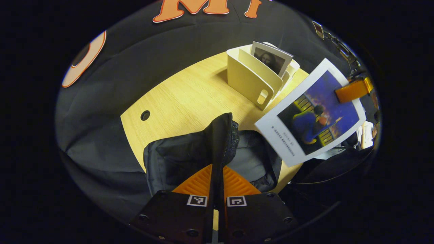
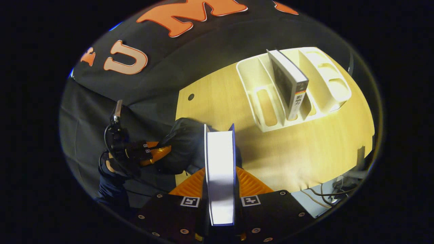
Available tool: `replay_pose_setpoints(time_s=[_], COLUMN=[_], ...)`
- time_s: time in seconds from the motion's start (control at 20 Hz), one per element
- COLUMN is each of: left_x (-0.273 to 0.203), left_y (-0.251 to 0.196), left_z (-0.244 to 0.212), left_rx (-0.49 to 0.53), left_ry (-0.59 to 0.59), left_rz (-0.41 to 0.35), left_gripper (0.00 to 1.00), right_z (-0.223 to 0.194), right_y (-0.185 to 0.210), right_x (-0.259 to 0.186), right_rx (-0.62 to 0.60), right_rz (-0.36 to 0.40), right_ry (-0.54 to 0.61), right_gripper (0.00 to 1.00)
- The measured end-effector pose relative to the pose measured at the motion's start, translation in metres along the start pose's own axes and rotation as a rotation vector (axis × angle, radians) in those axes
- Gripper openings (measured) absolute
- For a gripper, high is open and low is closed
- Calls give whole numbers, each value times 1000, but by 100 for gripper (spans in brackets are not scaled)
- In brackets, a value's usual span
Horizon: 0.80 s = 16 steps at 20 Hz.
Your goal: Open the schoolbag, grab two books from the bookshelf and put them into the schoolbag.
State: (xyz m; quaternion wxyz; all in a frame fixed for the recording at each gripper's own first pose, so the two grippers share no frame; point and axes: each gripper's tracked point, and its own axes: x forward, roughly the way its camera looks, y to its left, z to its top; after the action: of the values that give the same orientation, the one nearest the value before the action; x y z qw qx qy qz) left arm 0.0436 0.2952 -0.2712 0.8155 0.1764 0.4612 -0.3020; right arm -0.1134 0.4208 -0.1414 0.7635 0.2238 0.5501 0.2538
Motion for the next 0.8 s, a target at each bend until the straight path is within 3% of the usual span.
replay_pose_setpoints(time_s=[0.45, 0.8], left_x=[-9, -16], left_y=[0, -9], left_z=[3, 8], left_rx=[-31, -58], left_ry=[-17, -59], left_rz=[25, 21], left_gripper=[7, 7], right_z=[-25, -39], right_y=[28, 50], right_x=[115, 168], right_rx=[141, 298], right_rz=[186, 318], right_ry=[-6, -60], right_gripper=[29, 29])
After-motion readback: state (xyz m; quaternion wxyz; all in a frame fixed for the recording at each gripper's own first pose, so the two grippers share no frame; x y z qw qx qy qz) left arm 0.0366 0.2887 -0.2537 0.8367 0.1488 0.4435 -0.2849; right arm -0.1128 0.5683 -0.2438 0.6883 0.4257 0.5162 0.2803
